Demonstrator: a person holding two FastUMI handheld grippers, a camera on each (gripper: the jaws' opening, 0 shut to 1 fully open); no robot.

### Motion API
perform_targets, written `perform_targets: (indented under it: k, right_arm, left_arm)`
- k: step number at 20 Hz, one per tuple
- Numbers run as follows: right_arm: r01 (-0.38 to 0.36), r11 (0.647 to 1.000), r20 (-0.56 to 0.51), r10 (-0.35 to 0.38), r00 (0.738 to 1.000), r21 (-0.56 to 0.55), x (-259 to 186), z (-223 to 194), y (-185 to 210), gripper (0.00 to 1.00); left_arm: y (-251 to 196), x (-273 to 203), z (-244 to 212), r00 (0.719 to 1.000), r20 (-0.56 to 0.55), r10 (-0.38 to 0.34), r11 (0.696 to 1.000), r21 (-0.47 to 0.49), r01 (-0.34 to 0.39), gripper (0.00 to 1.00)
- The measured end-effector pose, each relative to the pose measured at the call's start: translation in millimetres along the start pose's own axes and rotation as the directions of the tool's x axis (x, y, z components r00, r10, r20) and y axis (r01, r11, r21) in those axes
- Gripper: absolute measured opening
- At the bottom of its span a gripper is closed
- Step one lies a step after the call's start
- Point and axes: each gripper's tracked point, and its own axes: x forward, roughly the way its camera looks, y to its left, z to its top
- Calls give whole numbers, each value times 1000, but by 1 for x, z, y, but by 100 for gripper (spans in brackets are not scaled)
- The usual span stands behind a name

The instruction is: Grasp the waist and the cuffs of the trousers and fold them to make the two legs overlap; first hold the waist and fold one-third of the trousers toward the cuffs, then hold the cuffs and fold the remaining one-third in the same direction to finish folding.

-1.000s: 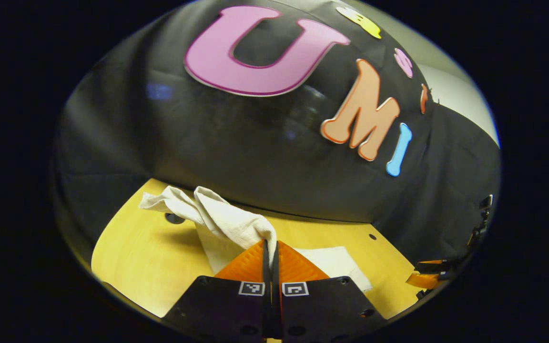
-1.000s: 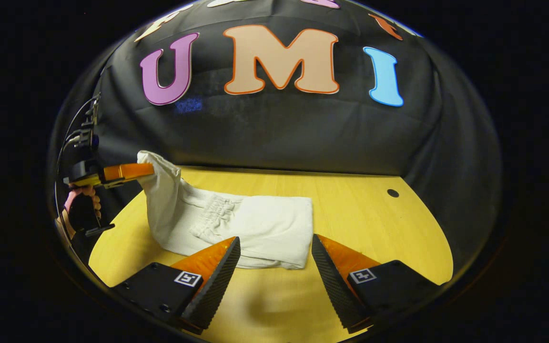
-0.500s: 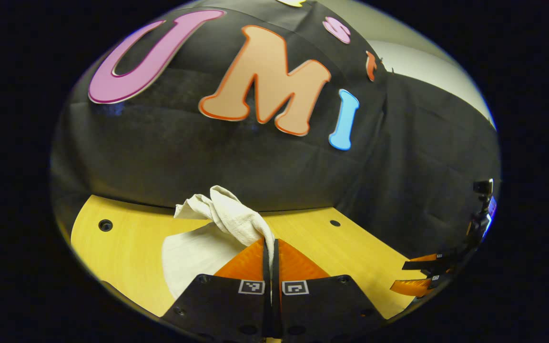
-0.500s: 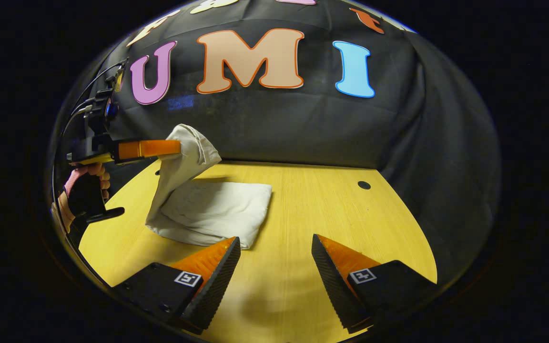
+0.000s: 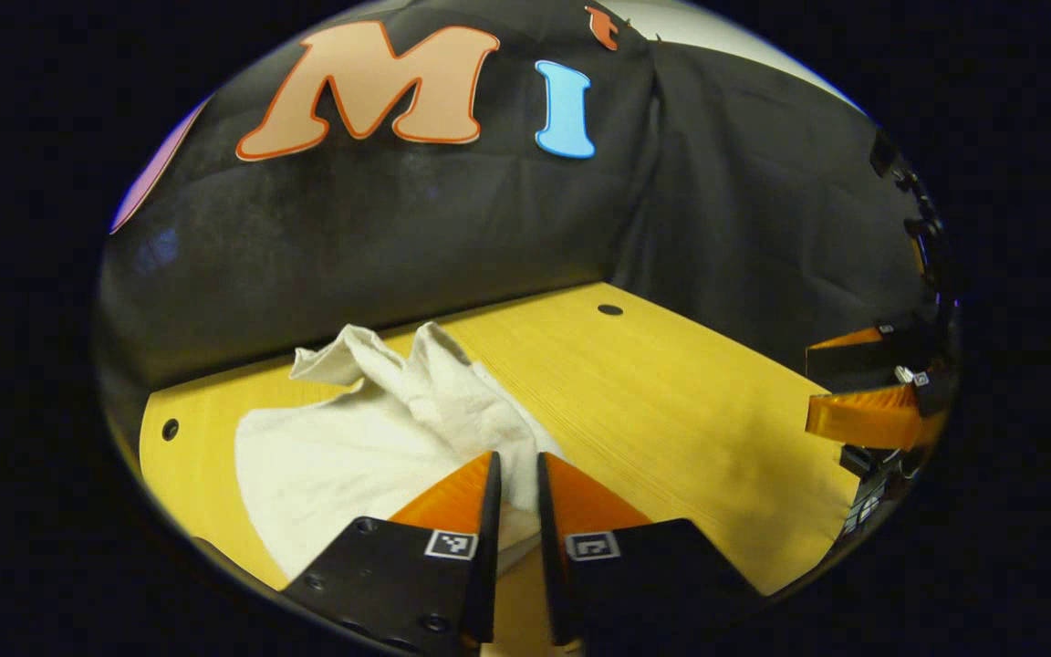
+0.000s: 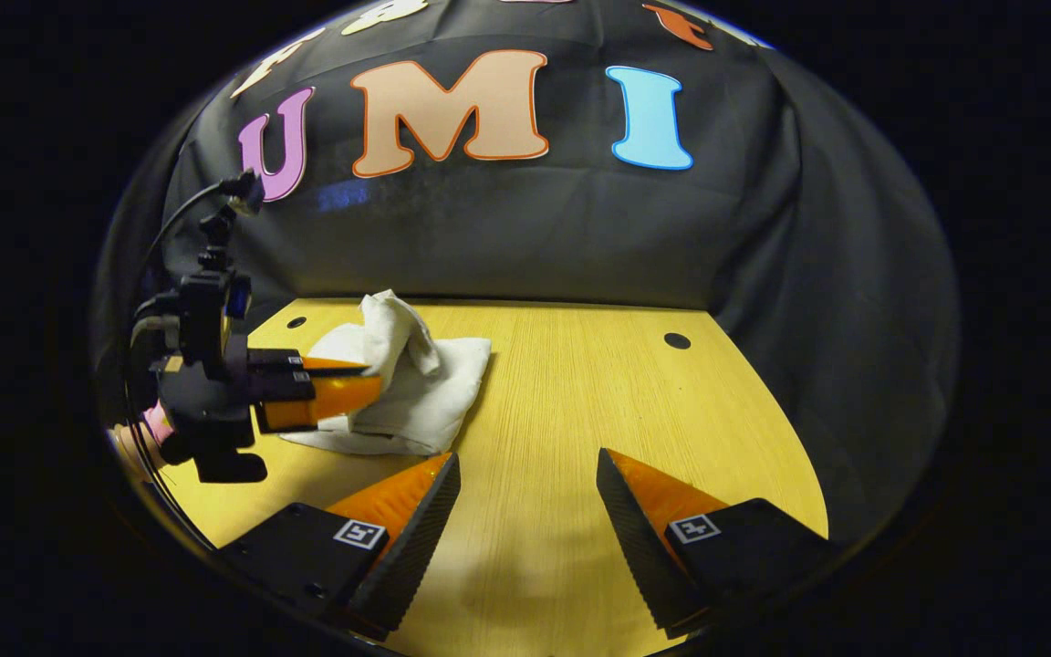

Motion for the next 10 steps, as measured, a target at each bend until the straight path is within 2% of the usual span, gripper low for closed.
perform_targets:
  k: [2,3,4,5,6,8,10]
  right_arm:
    - [-13,1000,1,13,1000,-3,0,-1,2,96]
    - [-17,1000,2,18,1000,-6,1,0,2,96]
    - [-22,1000,2,22,1000,-7,1,0,2,95]
    - [-27,1000,3,27,1000,-5,1,0,4,96]
    - [-32,999,4,32,999,-2,2,0,5,96]
    - [-40,999,11,40,999,4,2,3,9,96]
    - [-48,999,20,47,999,10,2,7,16,96]
  left_arm:
    - [-7,2,-10,1000,-24,-11,1000,-25,10,39]
    - [-7,4,-14,1000,-27,-7,999,-38,6,45]
    - [-6,3,-15,1000,-25,-1,999,-51,-1,63]
    - [-3,-1,-13,1000,-17,15,998,-64,-16,73]
    - [2,-5,-11,999,-9,37,996,-77,-37,88]
    - [10,-17,-7,998,5,62,993,-102,-62,97]
    - [23,-32,-4,994,12,106,988,-114,-104,96]
